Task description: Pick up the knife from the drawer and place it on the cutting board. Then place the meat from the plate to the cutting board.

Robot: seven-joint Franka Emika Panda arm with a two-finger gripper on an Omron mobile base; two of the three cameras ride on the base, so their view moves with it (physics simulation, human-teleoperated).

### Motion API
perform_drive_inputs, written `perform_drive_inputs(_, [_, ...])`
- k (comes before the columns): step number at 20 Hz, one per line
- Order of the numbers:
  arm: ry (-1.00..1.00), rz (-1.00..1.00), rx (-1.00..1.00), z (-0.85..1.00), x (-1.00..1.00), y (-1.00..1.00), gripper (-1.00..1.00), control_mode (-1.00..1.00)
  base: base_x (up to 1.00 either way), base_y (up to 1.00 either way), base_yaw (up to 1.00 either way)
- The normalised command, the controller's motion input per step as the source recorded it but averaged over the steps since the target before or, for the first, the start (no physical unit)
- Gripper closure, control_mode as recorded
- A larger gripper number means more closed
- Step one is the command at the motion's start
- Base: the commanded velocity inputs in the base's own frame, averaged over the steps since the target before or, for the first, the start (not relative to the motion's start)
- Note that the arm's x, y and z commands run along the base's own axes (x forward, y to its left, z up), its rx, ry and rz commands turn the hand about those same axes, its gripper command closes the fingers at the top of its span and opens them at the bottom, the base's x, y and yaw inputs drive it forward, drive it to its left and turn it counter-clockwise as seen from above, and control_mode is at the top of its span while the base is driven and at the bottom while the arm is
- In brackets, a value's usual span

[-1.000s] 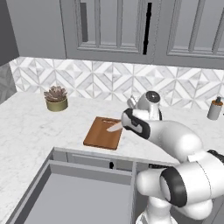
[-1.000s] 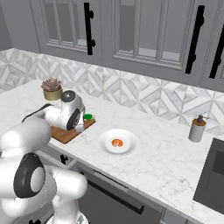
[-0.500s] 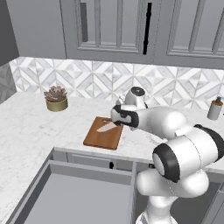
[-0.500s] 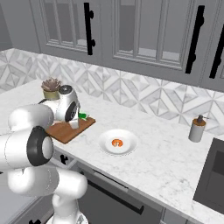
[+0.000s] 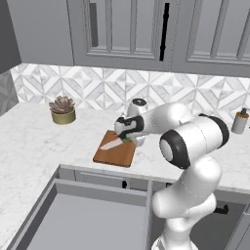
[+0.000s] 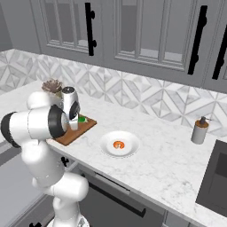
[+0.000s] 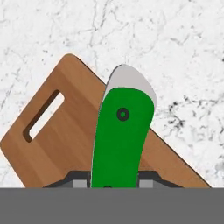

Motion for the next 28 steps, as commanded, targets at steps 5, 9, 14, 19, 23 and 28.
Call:
perform_drive_inputs(5, [0.05,0.01,-0.01,-0.52,0.58,0.47,1.00,-1.00,0.00,0.00,0.00])
perform_drive_inputs(9, [0.00,0.02,-0.02,-0.43,0.39,0.04,-1.00,-1.00,0.00,0.00,0.00])
perform_drive_inputs(14, [0.03,0.00,0.01,0.02,0.14,-0.02,-1.00,-1.00,0.00,0.00,0.00])
perform_drive_inputs(19, [-0.03,0.00,0.02,0.38,-0.21,-0.54,-1.00,-1.00,0.00,0.00,0.00])
perform_drive_inputs(23, [-0.10,0.04,-0.01,0.61,-0.81,-1.00,-1.00,-1.00,0.00,0.00,0.00])
perform_drive_inputs(28, [-0.07,0.13,-0.08,0.44,-1.00,-1.00,-1.00,-1.00,0.00,0.00,0.00])
